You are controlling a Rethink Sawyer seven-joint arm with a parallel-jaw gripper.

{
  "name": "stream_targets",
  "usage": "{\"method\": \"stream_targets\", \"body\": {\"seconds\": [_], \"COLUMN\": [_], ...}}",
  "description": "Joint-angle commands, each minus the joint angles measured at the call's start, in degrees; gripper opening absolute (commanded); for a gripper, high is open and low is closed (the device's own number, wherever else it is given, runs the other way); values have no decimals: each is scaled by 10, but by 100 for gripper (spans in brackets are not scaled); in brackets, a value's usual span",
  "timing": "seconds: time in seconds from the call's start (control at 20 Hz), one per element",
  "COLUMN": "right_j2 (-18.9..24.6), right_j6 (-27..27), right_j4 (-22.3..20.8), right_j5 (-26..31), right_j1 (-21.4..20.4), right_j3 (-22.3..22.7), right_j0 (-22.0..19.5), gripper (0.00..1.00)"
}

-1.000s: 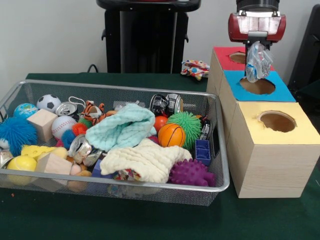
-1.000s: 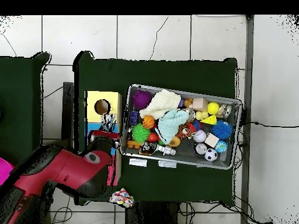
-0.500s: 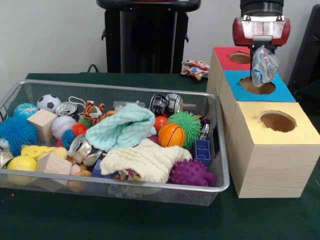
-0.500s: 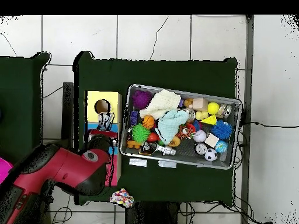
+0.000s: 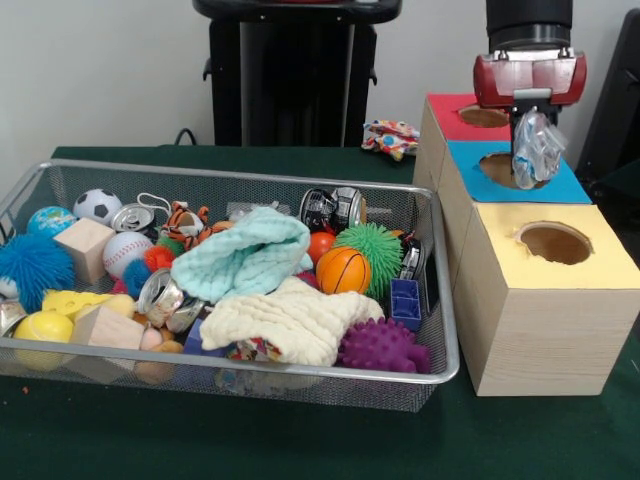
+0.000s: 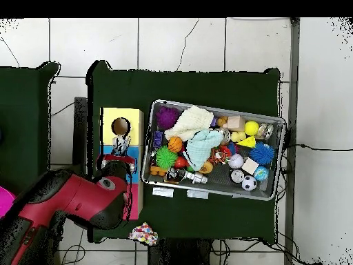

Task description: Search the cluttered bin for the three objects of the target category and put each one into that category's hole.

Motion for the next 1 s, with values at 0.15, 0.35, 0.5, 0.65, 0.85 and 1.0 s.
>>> {"method": "stream_targets", "body": {"seconds": [0.15, 0.35, 0.5, 0.65, 0.85, 1.0], "right_j2": [115, 104, 103, 123, 130, 146], "right_j6": [224, 225, 226, 226, 226, 228], "right_j4": [3, 3, 4, 0, -2, -9], "right_j5": [12, 2, 1, 9, 12, 4], "right_j1": [4, 11, 11, -2, -5, -12], "right_j3": [-15, -20, -18, -8, -5, 5], "right_j0": [-23, -23, -25, -28, -31, -35], "gripper": [0, 0, 0, 0, 0, 0]}}
